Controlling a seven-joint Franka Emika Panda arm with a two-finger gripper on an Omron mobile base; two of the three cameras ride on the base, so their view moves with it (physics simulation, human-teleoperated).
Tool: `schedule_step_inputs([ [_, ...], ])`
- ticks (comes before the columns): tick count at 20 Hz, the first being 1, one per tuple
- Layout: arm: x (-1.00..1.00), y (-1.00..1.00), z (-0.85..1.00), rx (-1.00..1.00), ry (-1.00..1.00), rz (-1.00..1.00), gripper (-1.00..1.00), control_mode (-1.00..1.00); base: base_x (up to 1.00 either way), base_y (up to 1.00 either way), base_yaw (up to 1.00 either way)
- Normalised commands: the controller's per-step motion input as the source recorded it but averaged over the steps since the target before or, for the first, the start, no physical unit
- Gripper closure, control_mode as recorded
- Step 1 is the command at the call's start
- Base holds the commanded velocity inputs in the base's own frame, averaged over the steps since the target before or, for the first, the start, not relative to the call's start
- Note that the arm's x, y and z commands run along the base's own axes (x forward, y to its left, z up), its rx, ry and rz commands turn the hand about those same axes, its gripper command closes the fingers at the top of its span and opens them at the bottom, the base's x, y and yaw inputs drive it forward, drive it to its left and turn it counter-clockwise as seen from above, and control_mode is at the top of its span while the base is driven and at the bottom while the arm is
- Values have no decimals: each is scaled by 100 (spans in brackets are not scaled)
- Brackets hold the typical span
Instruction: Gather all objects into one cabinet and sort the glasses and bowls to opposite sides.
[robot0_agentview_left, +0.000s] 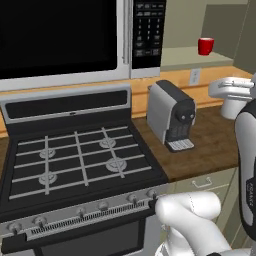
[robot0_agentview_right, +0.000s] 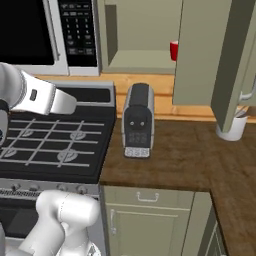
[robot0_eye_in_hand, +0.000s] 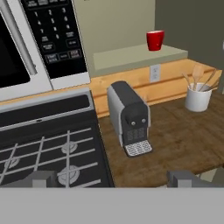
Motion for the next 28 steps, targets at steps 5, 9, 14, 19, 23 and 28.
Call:
schedule_step_inputs([
  [5, 0, 0, 0, 0, 0, 0, -100, 100, 20, -4, 0],
  [9, 0, 0, 0, 0, 0, 0, -100, 100, 26, -20, 3],
  [14, 0, 0, 0, 0, 0, 0, -100, 100, 23, -6, 1],
  [19, 0, 0, 0, 0, 0, 0, -100, 100, 28, -10, 0],
  [23, 0, 0, 0, 0, 0, 0, -100, 100, 23, -6, 0],
  [28, 0, 0, 0, 0, 0, 0, -100, 100, 1, 0, 0],
])
